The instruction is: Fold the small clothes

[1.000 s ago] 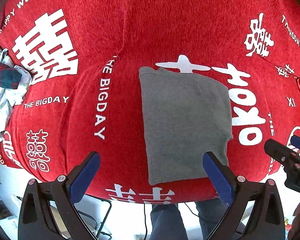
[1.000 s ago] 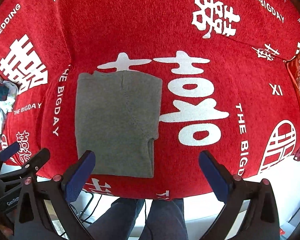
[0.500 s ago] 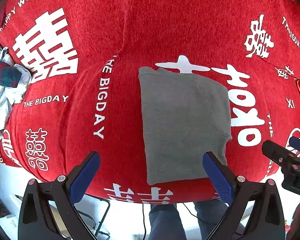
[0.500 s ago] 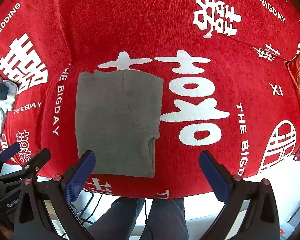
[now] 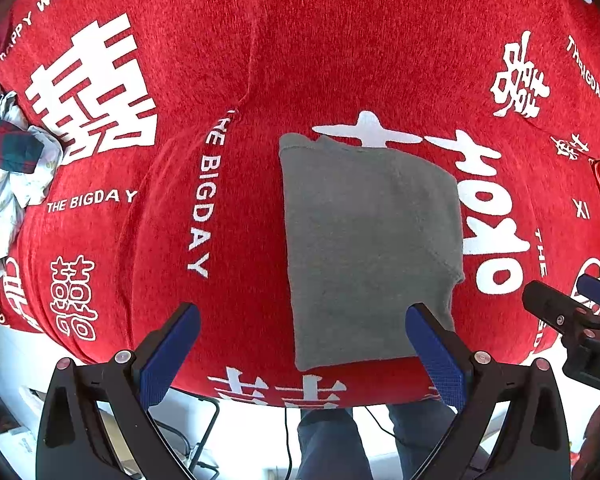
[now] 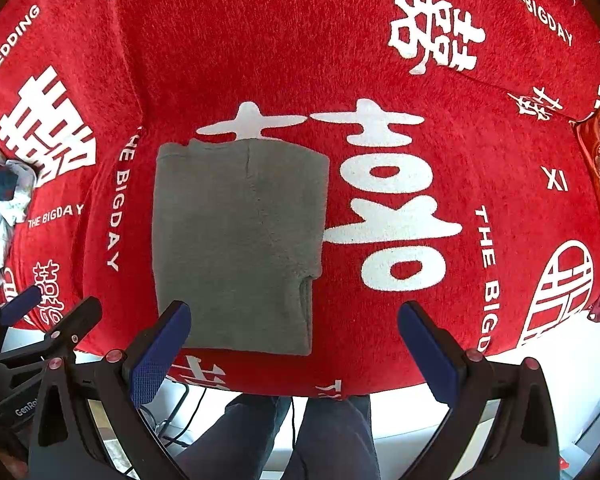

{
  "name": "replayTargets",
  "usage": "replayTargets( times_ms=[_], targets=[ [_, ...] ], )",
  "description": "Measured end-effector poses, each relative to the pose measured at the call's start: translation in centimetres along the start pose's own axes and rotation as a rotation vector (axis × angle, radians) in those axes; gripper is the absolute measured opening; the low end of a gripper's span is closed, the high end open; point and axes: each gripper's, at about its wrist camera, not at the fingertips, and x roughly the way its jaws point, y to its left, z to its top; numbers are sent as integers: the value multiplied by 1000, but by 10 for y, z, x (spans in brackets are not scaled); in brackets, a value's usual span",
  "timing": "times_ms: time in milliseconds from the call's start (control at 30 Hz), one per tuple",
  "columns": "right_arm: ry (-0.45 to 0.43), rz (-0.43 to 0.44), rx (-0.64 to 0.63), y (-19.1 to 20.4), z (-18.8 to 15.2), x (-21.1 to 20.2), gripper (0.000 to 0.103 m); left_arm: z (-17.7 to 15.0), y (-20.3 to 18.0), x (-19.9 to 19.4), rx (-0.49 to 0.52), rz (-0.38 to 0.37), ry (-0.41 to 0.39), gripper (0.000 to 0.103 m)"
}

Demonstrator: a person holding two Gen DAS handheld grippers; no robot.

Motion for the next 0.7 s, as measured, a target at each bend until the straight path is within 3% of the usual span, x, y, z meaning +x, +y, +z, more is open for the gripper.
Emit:
replayTargets(
  times_ms=[700],
  targets=[
    [2, 1, -4, 0, 1, 1, 103, 1, 0, 0, 1, 1, -3, 102]
  ],
)
